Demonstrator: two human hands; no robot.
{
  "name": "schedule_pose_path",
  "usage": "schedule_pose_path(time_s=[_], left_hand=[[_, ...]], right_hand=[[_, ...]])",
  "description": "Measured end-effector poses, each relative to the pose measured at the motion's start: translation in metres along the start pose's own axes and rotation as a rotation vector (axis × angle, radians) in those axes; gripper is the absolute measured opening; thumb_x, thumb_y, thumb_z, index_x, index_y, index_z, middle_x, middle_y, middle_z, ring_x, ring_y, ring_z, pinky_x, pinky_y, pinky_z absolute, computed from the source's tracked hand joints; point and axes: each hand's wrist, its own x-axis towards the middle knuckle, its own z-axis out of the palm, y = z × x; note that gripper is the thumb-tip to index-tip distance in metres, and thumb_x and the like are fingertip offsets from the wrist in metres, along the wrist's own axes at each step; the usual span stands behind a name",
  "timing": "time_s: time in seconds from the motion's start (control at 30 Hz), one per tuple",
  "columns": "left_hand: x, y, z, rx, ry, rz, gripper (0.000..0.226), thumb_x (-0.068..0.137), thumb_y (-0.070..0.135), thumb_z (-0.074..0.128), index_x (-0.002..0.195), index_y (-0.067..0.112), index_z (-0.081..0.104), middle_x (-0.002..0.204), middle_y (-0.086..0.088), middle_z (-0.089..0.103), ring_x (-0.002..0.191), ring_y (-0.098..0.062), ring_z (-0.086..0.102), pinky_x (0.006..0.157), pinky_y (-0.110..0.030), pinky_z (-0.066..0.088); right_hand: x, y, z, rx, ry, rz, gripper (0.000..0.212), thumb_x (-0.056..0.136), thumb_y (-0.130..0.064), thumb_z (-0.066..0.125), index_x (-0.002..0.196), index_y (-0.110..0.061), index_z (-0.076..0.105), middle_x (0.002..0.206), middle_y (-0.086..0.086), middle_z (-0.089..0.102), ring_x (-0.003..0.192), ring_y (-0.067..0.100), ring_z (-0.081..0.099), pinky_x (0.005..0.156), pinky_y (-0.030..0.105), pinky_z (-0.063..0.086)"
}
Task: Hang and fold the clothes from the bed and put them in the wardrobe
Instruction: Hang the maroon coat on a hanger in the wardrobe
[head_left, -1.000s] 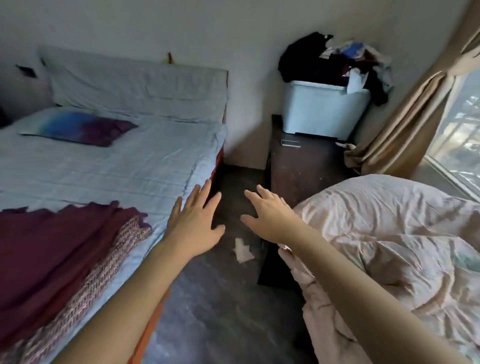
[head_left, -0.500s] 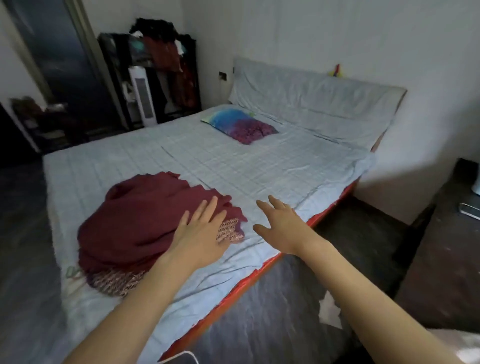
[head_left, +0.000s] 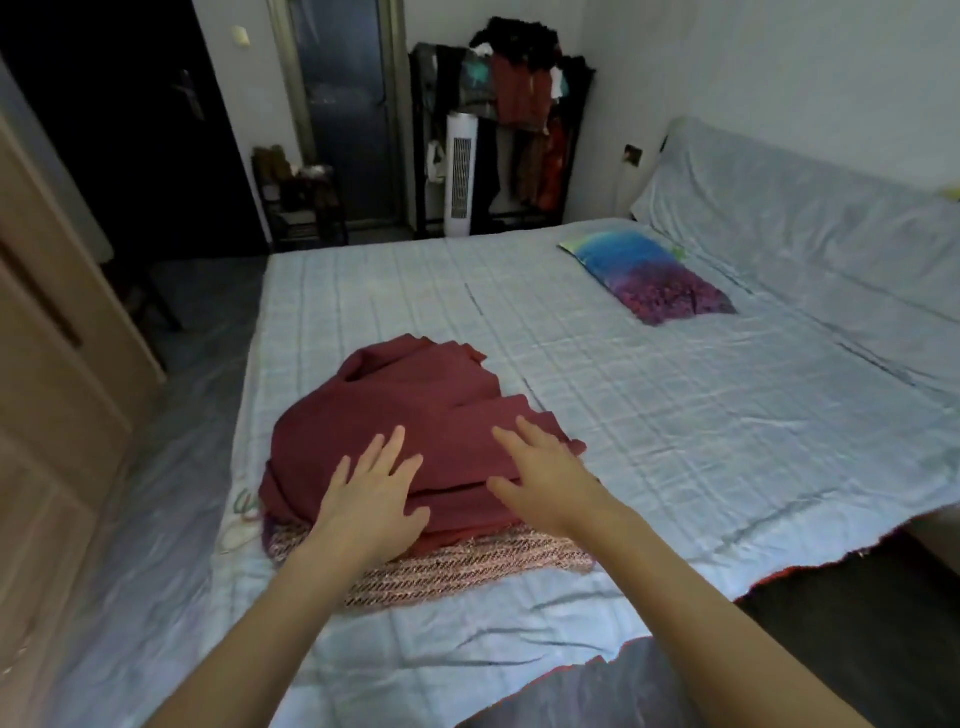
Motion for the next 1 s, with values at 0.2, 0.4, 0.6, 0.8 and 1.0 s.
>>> schedule_pose_path(time_s=[0.2,0.4,0.6,0.8,1.0], left_hand=[[0.076,-0.044,0.015,-0.021,-0.062,-0.047,0.069,0.093,0.053,0.042,0.153,0.032,0.016,0.161,0.004,-0.015,0.149,-0.017,-0.008,0.121,-0.045,0.005],[0.124,-0.063,0.065,-0.110,-0.121,-0.080,0.068,0.093,0.050,0.044,0.153,0.032,0.017,0.162,0.006,-0.013,0.149,-0.015,-0.006,0.121,-0.043,0.007],[0.169,-0.080,0.165,-0.152,-0.186,-0.148,0.074,0.093,0.049,0.045,0.154,0.031,0.009,0.160,0.007,-0.018,0.149,-0.016,-0.006,0.120,-0.043,0.009],[0.208,-0.102,0.288,-0.155,-0.154,-0.312,0.072,0.078,0.057,0.041,0.146,0.031,0.038,0.156,0.000,0.031,0.140,-0.026,0.026,0.104,-0.061,0.034],[0.219,-0.098,0.367,-0.168,-0.054,-0.359,0.076,0.084,0.052,0.044,0.153,0.033,0.019,0.162,0.001,0.014,0.149,-0.027,0.009,0.113,-0.063,0.007]], right_hand=[[0.088,0.010,0.009,-0.007,-0.001,-0.002,0.067,0.095,-0.042,0.049,0.154,-0.027,0.018,0.162,0.009,0.007,0.148,0.028,0.011,0.118,0.047,0.018],[0.144,0.031,0.052,0.002,-0.036,-0.039,0.069,0.092,-0.035,0.052,0.153,-0.023,0.022,0.161,0.013,0.008,0.146,0.030,0.014,0.117,0.044,0.021],[0.205,0.054,0.132,0.020,-0.134,-0.110,0.070,0.093,-0.032,0.051,0.154,-0.022,0.017,0.162,0.011,-0.002,0.148,0.028,0.005,0.119,0.043,0.017],[0.255,0.084,0.231,-0.020,-0.217,-0.153,0.075,0.094,-0.031,0.050,0.155,-0.026,0.006,0.160,0.005,-0.018,0.149,0.024,-0.004,0.121,0.040,0.012],[0.280,0.095,0.312,-0.064,-0.257,-0.187,0.070,0.095,-0.036,0.046,0.154,-0.025,0.011,0.162,0.004,-0.007,0.149,0.021,-0.001,0.119,0.039,0.002]])
